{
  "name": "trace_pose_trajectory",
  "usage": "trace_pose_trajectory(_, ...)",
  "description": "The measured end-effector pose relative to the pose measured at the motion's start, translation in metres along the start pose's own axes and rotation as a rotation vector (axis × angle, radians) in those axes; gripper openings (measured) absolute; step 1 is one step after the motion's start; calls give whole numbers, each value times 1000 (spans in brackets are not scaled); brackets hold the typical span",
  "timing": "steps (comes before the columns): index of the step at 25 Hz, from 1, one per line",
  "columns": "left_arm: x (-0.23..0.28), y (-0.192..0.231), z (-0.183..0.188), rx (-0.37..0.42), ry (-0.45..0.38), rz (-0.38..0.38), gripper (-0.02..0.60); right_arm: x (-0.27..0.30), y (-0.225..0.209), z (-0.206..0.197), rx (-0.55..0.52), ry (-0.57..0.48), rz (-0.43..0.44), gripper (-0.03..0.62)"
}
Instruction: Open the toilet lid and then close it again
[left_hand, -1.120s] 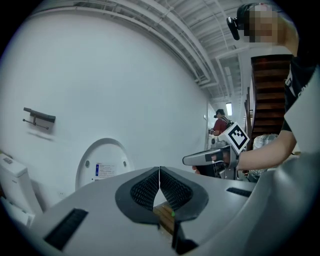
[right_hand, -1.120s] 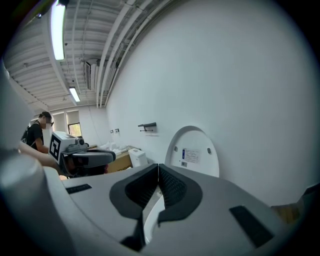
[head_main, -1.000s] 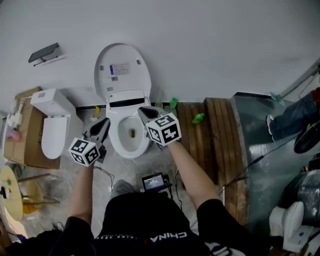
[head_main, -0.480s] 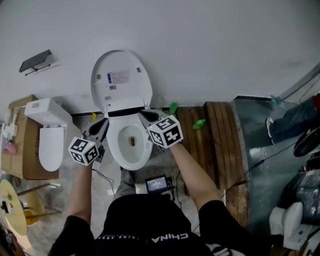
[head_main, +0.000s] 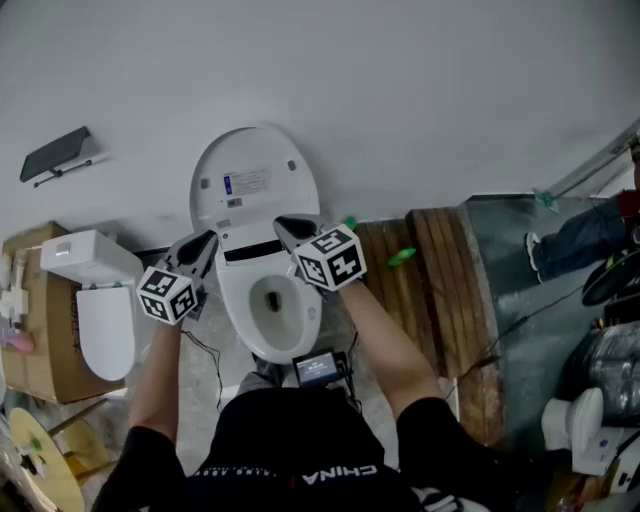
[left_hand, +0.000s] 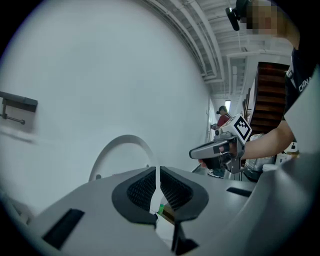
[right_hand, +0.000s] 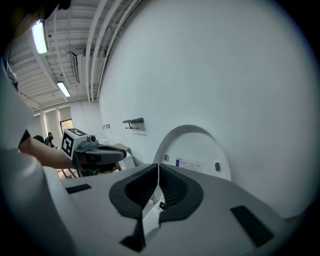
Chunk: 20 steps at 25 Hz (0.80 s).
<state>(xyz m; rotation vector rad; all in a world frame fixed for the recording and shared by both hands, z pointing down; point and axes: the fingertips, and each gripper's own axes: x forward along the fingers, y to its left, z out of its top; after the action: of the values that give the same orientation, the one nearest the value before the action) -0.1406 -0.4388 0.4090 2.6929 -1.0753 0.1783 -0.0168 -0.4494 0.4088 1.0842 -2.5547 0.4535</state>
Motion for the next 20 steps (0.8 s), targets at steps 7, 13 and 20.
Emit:
trace_pose_trajectory(7, 20, 50, 15, -4, -7, -17, 14, 29, -15, 4, 7, 37, -29, 15)
trace_pose_trajectory(13, 52, 68, 21, 31, 29, 5, 25, 53, -45, 15, -47, 60, -6, 15)
trace_pose_trajectory(20, 89, 104, 58, 75, 72, 49, 58, 81, -92, 60, -171, 88, 87, 15)
